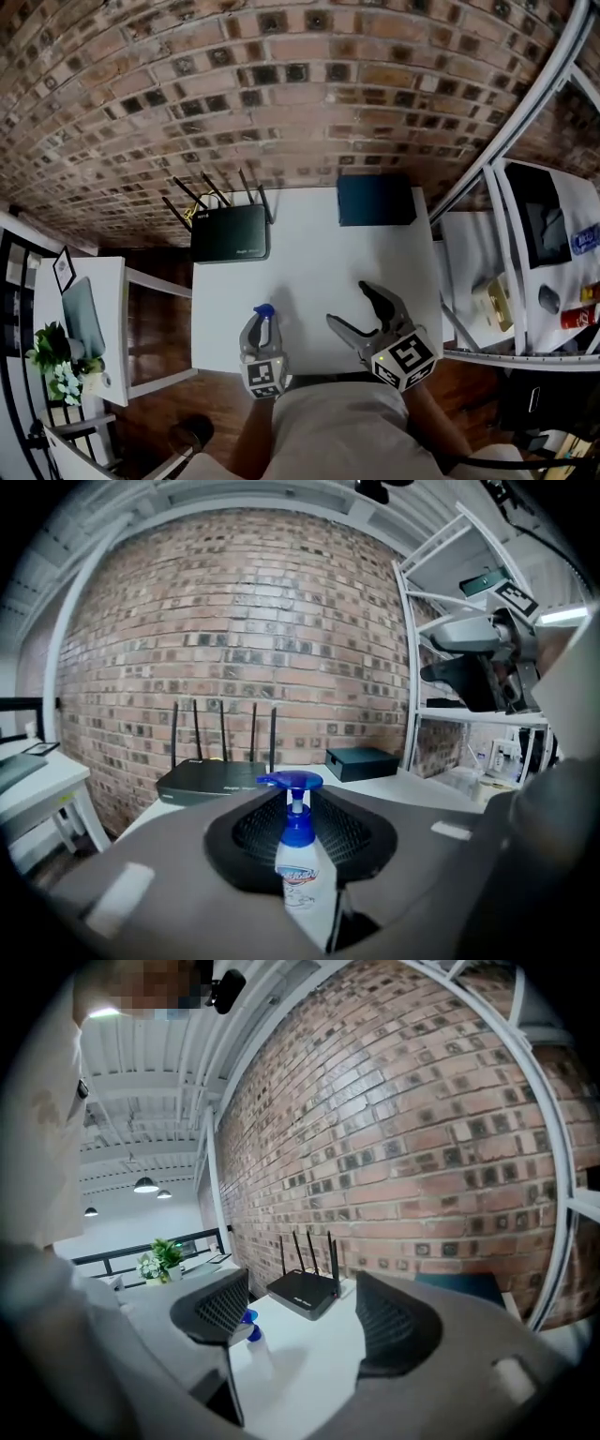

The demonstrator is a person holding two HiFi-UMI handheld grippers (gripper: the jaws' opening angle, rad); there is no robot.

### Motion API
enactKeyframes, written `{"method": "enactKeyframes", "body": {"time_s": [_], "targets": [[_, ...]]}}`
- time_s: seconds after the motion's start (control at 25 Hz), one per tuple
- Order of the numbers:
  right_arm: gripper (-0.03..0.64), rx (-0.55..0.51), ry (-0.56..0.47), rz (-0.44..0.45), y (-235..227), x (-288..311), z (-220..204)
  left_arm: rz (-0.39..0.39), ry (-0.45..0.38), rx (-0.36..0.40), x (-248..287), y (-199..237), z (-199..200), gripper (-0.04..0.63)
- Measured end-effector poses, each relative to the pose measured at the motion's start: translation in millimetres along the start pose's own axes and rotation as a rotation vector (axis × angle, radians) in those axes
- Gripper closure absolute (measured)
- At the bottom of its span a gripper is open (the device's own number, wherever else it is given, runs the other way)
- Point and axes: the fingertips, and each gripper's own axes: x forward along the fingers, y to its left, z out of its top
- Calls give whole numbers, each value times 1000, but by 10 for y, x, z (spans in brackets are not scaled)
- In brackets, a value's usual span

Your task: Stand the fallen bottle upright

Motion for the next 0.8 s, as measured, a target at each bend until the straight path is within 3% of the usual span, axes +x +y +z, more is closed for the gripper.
{"method": "enactKeyframes", "body": {"time_s": [0.24, 0.28, 0.32, 0.48, 0.8], "targets": [[272, -17, 14, 58, 194, 77, -22, -2, 8, 18, -150, -63, -84, 504], [272, -21, 15, 69, 226, 89, -21, -12, 18, 5, -155, -78, -109, 473], [272, -23, 16, 79, 256, 99, -26, -22, 29, -13, -157, -88, -138, 385], [272, -27, 20, 115, 332, 105, -54, -33, 50, -42, -197, -75, -195, 309], [272, -24, 10, 198, 454, -2, -89, 64, -4, -56, -533, 6, 181, 264]]}}
